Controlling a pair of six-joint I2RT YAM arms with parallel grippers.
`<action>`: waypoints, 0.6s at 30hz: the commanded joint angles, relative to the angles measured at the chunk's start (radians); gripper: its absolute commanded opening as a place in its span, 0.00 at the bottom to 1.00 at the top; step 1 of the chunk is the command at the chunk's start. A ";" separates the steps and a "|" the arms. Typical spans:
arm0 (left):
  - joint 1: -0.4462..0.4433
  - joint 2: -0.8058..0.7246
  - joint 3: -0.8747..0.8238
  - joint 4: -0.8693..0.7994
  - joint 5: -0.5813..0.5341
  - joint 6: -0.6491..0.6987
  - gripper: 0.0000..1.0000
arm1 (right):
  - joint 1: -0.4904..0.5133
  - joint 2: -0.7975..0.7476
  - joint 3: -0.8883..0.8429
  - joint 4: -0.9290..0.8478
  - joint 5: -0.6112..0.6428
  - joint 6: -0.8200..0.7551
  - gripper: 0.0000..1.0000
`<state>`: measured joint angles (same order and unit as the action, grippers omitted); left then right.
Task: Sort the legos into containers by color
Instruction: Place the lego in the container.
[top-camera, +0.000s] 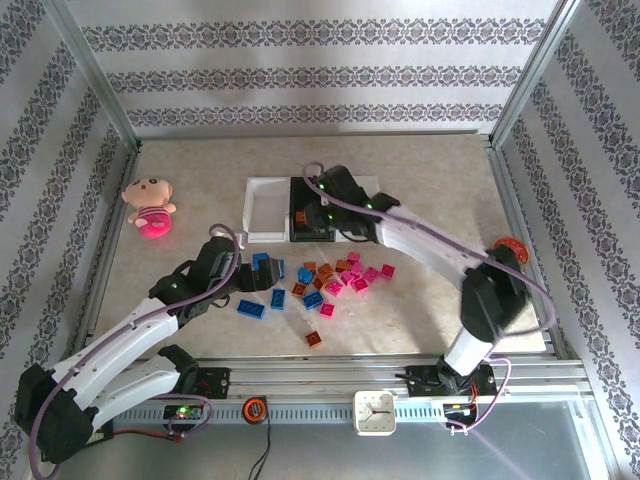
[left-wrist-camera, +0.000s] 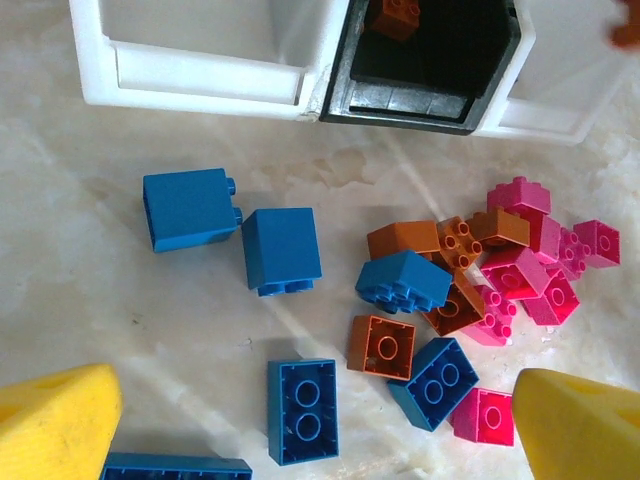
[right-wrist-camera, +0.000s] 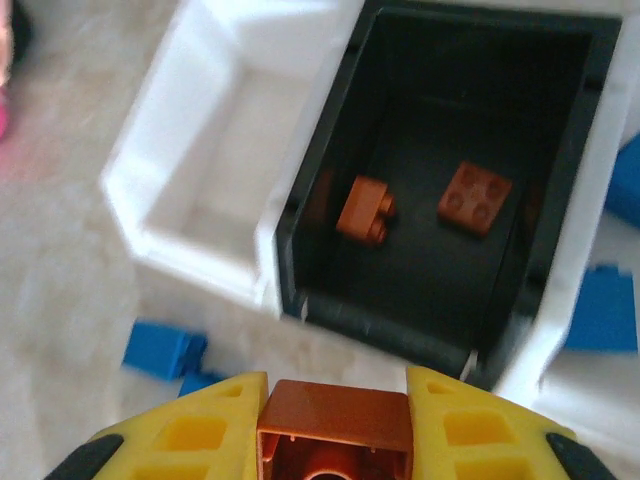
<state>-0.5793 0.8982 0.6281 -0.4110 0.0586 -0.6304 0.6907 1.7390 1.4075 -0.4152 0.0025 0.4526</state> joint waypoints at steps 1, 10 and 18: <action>-0.017 -0.025 -0.024 -0.018 0.032 -0.014 1.00 | -0.024 0.134 0.119 -0.045 0.035 -0.009 0.21; -0.036 -0.024 -0.033 -0.017 0.059 0.004 1.00 | -0.050 0.323 0.286 -0.086 0.066 0.037 0.38; -0.177 0.093 0.037 -0.023 0.086 0.061 1.00 | -0.056 0.183 0.167 -0.033 0.054 0.059 0.64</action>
<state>-0.6888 0.9459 0.6125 -0.4129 0.1291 -0.6140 0.6445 2.0327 1.6283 -0.4660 0.0448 0.4961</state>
